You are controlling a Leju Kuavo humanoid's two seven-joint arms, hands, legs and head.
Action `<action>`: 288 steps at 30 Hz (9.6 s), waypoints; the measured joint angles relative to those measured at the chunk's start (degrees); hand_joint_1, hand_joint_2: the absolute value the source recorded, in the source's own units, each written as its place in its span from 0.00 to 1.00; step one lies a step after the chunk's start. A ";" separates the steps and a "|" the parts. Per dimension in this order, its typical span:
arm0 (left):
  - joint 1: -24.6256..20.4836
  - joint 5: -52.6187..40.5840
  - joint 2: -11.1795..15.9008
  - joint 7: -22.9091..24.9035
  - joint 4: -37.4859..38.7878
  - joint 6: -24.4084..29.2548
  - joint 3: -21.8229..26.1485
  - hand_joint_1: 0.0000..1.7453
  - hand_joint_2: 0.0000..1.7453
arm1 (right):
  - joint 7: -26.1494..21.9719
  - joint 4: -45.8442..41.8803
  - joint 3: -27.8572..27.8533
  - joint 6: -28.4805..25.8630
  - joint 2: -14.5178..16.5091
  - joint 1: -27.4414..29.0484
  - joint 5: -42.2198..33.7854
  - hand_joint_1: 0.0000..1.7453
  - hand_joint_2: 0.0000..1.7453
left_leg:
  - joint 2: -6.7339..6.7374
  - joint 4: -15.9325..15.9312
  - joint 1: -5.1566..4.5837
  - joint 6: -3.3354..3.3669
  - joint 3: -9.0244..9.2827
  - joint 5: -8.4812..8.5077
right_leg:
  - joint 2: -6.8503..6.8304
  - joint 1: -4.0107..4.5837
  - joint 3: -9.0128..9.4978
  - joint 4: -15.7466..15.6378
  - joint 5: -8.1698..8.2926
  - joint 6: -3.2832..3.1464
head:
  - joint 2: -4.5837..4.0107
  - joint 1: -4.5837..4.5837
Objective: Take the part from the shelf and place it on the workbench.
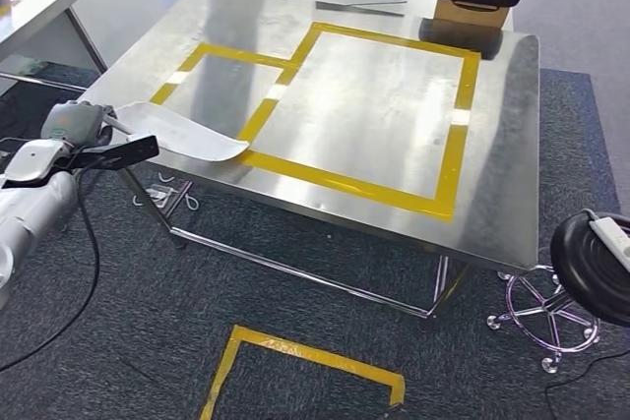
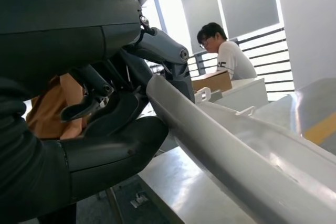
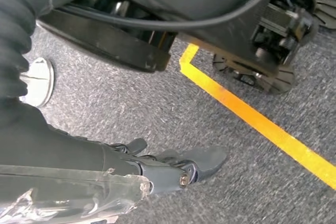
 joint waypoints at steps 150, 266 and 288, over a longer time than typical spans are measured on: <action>5.17 4.25 -2.57 -15.95 -7.07 3.38 12.88 0.00 0.00 | -0.79 -0.02 1.84 -0.97 -0.04 0.29 -2.48 0.00 0.00 | -0.39 -1.06 0.10 0.60 1.33 -1.15 | -0.29 0.47 -0.44 -1.36 1.42 0.86 | 0.00 0.10; 11.52 5.78 -8.86 -14.23 -10.07 4.82 14.06 0.00 0.25 | -1.14 -0.33 1.48 -3.96 -0.29 0.34 -5.39 0.00 0.00 | 1.12 -0.82 0.30 0.89 4.03 -3.43 | -3.31 0.24 -2.63 1.59 0.74 1.61 | 0.00 0.48; 19.69 19.19 -11.23 -22.13 -10.47 2.79 21.60 0.00 0.00 | -1.89 -0.33 1.26 -4.23 -0.30 0.55 -7.08 0.00 0.00 | 0.06 10.14 -0.51 -1.12 -1.38 -6.94 | -3.28 0.41 -1.08 -1.24 2.98 -1.19 | 0.00 -0.20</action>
